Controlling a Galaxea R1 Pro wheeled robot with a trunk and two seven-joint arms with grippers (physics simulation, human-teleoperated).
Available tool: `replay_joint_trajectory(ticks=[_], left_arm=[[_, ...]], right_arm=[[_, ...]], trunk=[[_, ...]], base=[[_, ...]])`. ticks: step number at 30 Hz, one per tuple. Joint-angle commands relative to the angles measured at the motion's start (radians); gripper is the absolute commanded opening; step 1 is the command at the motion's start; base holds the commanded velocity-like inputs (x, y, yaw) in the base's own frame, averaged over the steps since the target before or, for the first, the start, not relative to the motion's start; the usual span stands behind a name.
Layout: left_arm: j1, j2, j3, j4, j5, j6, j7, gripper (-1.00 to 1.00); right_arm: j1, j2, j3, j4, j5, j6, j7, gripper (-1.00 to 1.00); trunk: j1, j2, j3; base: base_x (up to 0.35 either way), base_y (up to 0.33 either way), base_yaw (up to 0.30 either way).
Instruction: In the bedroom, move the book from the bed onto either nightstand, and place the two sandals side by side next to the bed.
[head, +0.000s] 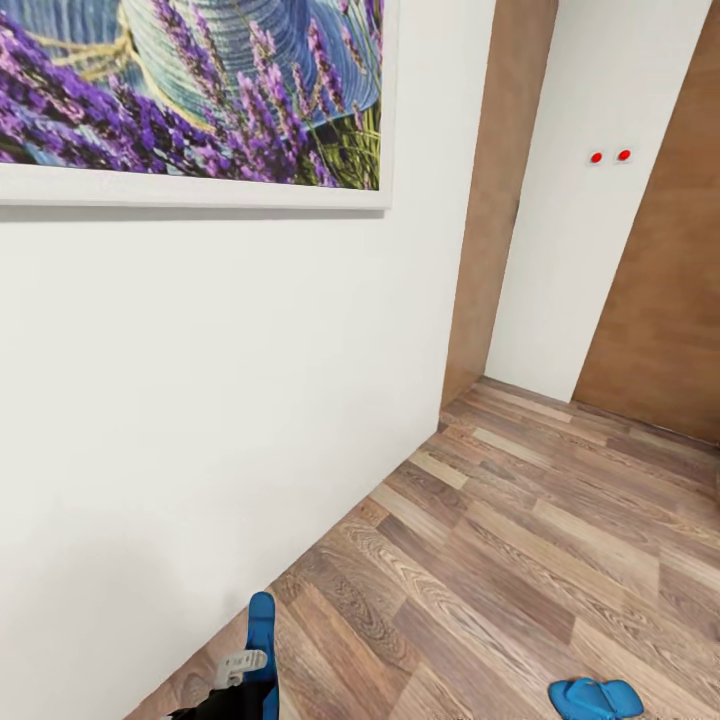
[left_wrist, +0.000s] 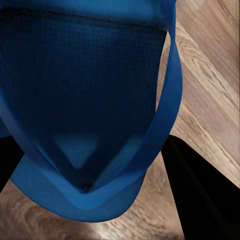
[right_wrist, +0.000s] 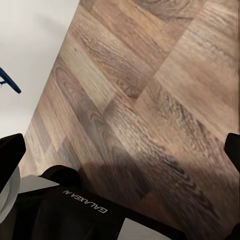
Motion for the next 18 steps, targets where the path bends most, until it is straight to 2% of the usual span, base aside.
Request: replay_joint_trajectory(ticks=[1,5,12,18], left_arm=[[-0.001,0.0,0.008,0.001,0.0,0.0,-0.007,-1.0],[-0.001,0.0,0.008,0.001,0.0,0.0,-0.007,-1.0],[-0.001,0.0,0.008,0.001,0.0,0.0,-0.007,-1.0],[-0.001,0.0,0.008,0.001,0.0,0.0,-0.007,-1.0]], right_arm=[[-0.001,0.0,-0.002,0.0,-0.006,0.01,0.003,1.0],[-0.001,0.0,-0.002,0.0,-0.006,0.01,0.003,1.0],[-0.001,0.0,-0.002,0.0,-0.006,0.01,0.003,1.0],[-0.001,0.0,-0.001,0.0,-0.006,0.01,0.003,1.0]], trunk=[[0.0,0.0,-0.001],[0.0,0.0,-0.001],[0.0,0.0,-0.001],[0.0,0.0,-0.001]], base=[[0.0,0.0,-0.169],[0.055,0.0,-0.169],[0.203,0.0,-0.169],[0.048,0.0,-0.169]])
